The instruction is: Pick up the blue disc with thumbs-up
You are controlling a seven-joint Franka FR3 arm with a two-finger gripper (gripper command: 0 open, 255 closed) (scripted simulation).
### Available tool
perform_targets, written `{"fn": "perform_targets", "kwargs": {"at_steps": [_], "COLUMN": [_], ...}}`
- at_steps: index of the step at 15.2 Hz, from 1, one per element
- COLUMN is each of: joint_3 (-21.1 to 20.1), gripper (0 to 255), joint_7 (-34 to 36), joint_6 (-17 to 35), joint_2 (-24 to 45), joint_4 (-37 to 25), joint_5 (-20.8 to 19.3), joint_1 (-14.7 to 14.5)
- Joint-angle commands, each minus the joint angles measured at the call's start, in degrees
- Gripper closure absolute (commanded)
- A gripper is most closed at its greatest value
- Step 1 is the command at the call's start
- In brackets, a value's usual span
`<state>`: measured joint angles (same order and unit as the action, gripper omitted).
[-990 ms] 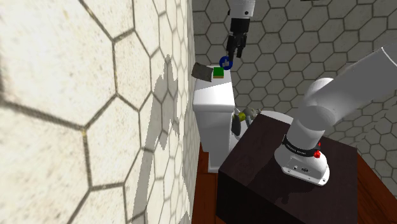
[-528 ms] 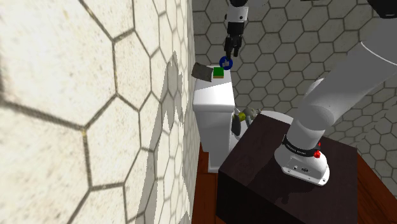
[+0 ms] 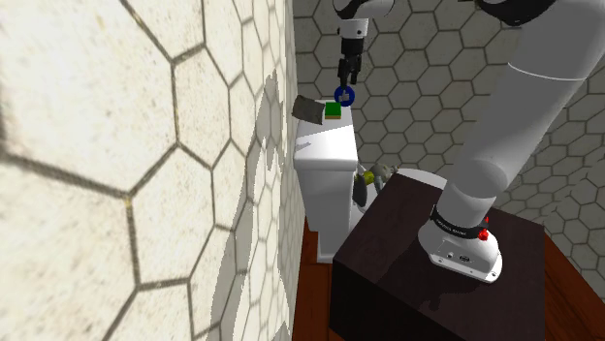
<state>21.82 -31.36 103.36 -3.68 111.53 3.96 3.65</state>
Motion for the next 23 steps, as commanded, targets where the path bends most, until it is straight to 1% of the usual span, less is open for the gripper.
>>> {"fn": "perform_targets", "kwargs": {"at_steps": [1,5,10,13,16,23], "joint_3": [1.1,2.4,2.6,2.0,1.0,1.0], "gripper": [0,0,0,0,0,0], "joint_7": [-2.7,-7.7,-12.6,-14.6,-15.6,-16.3], "joint_6": [0.3,-0.6,-3.5,-6.6,-11.2,-5.9], "joint_2": [4.6,14.1,26.7,35.0,44.6,44.7], "joint_4": [-3.7,-12.7,-26.9,-37.7,-51.8,-46.4], "joint_5": [1.3,4.4,8.4,10.6,12.5,12.8], "joint_1": [0.7,3.0,7.4,10.9,15.3,14.4]}}
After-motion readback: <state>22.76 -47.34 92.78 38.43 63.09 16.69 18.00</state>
